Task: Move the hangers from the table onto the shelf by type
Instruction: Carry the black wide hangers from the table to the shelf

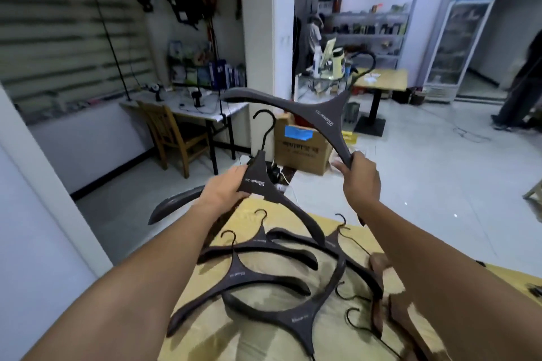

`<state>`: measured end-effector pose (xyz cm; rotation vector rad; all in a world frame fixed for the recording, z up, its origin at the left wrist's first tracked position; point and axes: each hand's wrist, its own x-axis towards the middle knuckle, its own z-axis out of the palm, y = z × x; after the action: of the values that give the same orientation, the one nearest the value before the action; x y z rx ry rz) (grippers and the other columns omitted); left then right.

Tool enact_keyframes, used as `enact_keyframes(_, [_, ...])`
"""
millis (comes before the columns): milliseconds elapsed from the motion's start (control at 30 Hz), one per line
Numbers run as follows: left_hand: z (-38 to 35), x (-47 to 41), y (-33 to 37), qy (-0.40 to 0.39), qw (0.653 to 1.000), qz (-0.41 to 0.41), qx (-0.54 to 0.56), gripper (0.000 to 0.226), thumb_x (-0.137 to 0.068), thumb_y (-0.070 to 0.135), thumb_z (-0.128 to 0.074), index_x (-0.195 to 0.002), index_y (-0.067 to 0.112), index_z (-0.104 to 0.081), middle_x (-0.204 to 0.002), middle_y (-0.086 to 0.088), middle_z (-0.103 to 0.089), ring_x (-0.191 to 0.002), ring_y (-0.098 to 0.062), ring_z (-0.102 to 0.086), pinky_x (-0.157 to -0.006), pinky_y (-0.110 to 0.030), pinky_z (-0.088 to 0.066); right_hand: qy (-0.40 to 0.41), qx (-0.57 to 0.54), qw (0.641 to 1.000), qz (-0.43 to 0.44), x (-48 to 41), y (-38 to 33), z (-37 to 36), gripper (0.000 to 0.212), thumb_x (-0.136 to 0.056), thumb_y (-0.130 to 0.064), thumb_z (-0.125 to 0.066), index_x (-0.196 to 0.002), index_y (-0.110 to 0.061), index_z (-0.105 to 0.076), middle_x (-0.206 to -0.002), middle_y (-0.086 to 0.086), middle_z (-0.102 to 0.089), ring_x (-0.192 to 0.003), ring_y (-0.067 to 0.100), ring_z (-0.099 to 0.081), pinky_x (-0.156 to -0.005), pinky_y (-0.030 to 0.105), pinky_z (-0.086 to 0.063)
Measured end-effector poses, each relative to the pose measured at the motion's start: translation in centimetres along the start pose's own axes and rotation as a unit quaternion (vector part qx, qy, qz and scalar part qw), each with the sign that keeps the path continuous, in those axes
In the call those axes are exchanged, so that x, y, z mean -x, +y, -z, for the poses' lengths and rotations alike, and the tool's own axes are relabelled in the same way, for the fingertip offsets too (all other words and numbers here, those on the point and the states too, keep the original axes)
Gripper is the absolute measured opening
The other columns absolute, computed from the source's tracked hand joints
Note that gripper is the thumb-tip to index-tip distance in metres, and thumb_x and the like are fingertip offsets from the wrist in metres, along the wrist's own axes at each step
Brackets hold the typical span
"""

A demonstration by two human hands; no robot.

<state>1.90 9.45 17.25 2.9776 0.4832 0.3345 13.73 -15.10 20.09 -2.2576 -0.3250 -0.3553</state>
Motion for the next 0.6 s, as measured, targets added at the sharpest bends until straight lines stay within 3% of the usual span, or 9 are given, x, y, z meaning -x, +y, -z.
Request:
enact_keyframes(100, [3.0, 0.8, -1.0, -0.018, 1.0, 0.008, -0.016, 0.061, -0.089, 0.035, -0.061, -0.14, 0.02, -0.03, -0.132, -0.003, -0.047, -0.12, -0.026, -0.052, -0.092, -0.042, -0.047, 0.023, -0.026, 0.999, 0.007, -0.1, -2.3, 1.4, 0.025, -0.097, -0.029, -0.054, -0.103, -0.005, -0.053, -0.077, 0.001, -0.051, -0.072, 0.026, -0.049, -0.06, 0.031, -0.034])
enact_keyframes(200, [5.7, 2.0, -1.9, -0.012, 0.999, 0.034, -0.002, 0.06, -0.089, 0.036, -0.06, -0.139, 0.019, -0.031, -0.134, -0.003, -0.047, -0.122, -0.026, -0.051, -0.093, -0.039, -0.045, 0.01, -0.038, 0.999, 0.031, 0.2, -4.9, 2.2, 0.03, -0.095, -0.035, -0.054, -0.099, -0.005, -0.049, -0.084, 0.009, -0.055, -0.078, 0.03, -0.054, -0.061, 0.034, -0.037])
enact_keyframes(333, [8.6, 3.5, -2.9, -0.001, 0.997, 0.071, 0.0, 0.064, -0.088, 0.036, -0.062, -0.14, 0.017, -0.031, -0.136, -0.005, -0.051, -0.122, -0.026, -0.052, -0.089, -0.036, -0.043, -0.085, -0.015, 0.993, 0.08, 0.8, -7.7, 1.9, 0.039, -0.09, -0.04, -0.061, -0.102, -0.004, -0.051, -0.096, 0.015, -0.063, -0.091, 0.033, -0.06, -0.075, 0.043, -0.05])
enact_keyframes(400, [9.9, 4.6, -3.7, -0.005, 0.996, 0.082, -0.02, 0.064, -0.087, 0.036, -0.062, -0.14, 0.016, -0.033, -0.137, -0.003, -0.051, -0.124, -0.024, -0.05, -0.092, -0.037, -0.043, -0.138, -0.009, 0.986, 0.096, 1.5, -9.1, 1.5, 0.039, -0.086, -0.039, -0.068, -0.102, -0.007, -0.053, -0.097, 0.012, -0.063, -0.092, 0.03, -0.061, -0.073, 0.038, -0.05])
enact_keyframes(500, [11.7, 7.0, -5.1, -0.016, 0.994, 0.083, -0.064, 0.052, -0.088, 0.035, -0.061, -0.132, 0.017, -0.041, -0.134, -0.002, -0.053, -0.121, -0.023, -0.052, -0.093, -0.037, -0.043, -0.197, -0.016, 0.97, 0.141, 3.2, -11.1, 1.2, 0.029, -0.081, -0.029, -0.074, -0.098, -0.01, -0.06, -0.088, 0.009, -0.064, -0.086, 0.028, -0.064, -0.068, 0.033, -0.049])
enact_keyframes(600, [12.9, 9.8, -6.3, -0.029, 0.99, 0.08, -0.108, 0.044, -0.087, 0.036, -0.061, -0.125, 0.019, -0.046, -0.128, 0.0, -0.055, -0.119, -0.022, -0.053, -0.091, -0.035, -0.043, -0.234, -0.032, 0.951, 0.199, 4.9, -11.8, 0.7, 0.014, -0.08, -0.012, -0.07, -0.091, -0.01, -0.062, -0.081, 0.009, -0.064, -0.073, 0.027, -0.066, -0.065, 0.037, -0.055])
